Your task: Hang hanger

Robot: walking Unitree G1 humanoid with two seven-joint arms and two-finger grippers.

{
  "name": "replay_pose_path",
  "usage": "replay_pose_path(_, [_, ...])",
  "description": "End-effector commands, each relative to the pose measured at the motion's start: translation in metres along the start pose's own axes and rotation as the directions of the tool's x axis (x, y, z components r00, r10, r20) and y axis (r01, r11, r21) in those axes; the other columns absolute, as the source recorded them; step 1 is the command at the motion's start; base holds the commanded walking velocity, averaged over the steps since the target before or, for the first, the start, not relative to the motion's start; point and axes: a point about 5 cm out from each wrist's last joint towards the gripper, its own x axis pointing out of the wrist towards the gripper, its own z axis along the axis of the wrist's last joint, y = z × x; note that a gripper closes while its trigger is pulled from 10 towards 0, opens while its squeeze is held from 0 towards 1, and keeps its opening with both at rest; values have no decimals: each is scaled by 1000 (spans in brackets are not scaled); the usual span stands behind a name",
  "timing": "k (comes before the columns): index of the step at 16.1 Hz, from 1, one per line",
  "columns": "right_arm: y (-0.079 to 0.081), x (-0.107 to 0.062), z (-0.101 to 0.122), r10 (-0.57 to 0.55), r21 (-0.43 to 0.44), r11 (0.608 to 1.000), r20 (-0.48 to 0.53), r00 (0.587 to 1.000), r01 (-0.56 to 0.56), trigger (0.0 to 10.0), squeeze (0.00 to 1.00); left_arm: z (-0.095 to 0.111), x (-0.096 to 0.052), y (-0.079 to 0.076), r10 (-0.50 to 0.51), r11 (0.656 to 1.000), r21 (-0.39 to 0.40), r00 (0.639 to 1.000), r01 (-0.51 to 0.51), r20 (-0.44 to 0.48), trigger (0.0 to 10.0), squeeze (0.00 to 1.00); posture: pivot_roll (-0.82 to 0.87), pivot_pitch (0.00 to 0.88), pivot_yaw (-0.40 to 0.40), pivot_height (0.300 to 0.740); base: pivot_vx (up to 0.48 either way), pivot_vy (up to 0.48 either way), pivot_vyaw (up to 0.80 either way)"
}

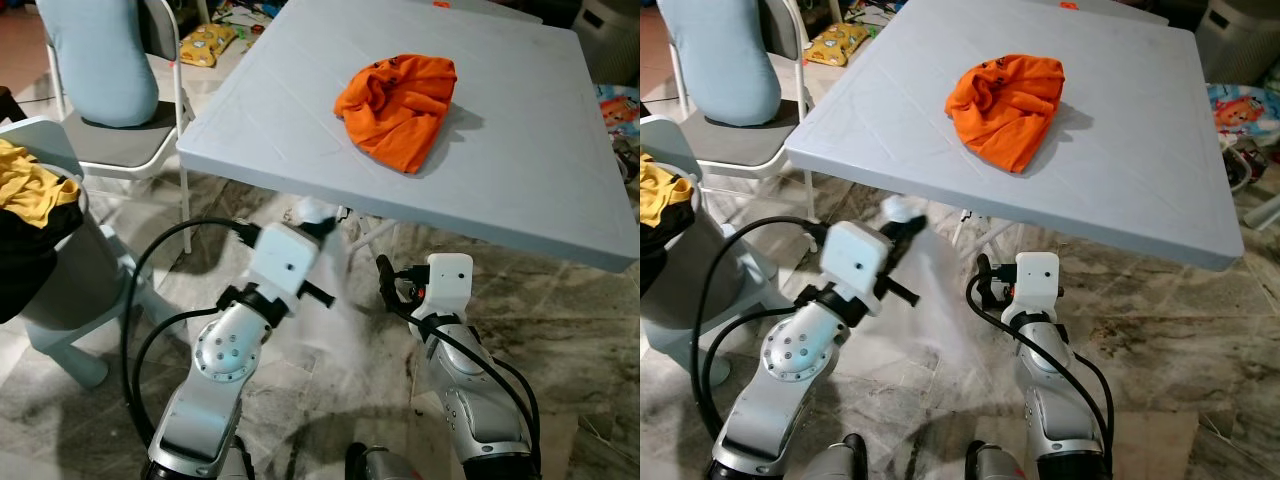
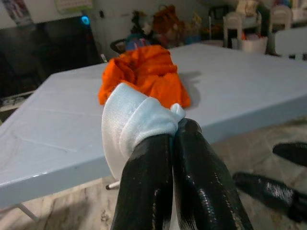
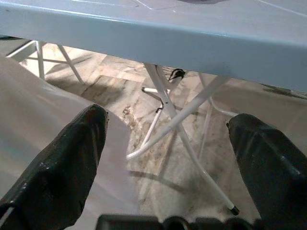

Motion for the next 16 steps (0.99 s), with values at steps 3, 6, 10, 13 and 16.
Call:
replay_pose_path(3, [-6, -1, 1, -22, 3, 1000, -3, 1000, 22, 10000, 0, -30, -24, 8, 56, 998, 49, 990, -51, -128, 10000, 0, 19, 213, -38, 740, 0, 0, 0])
replay_pose_path(6, [-12, -4, 7, -22, -5, 1000, 10, 1000, 22, 10000, 0, -50, -48, 18, 138, 990, 33, 962, -134, -236, 10000, 0, 2, 233, -40, 740, 0, 0, 0])
replay_pose_path(10, [-17, -6, 6, -51, 6, 999, 6, 999, 50, 10000, 0, -59, -65, 24, 185, 980, -22, 938, -200, -294, 10000, 0, -6, 234, -36, 740, 0, 0, 0])
replay_pose_path(13, [-17, -7, 5, -47, 3, 999, -4, 999, 47, 10000, 0, -57, -57, 23, 181, 977, -61, 942, -206, -282, 10000, 0, -11, 230, -36, 740, 0, 0, 0])
replay_pose_path(16, [-17, -7, 5, -51, 6, 999, -9, 999, 51, 10000, 0, -56, -56, 21, 167, 976, -88, 946, -198, -278, 10000, 0, -11, 226, -34, 740, 0, 0, -533])
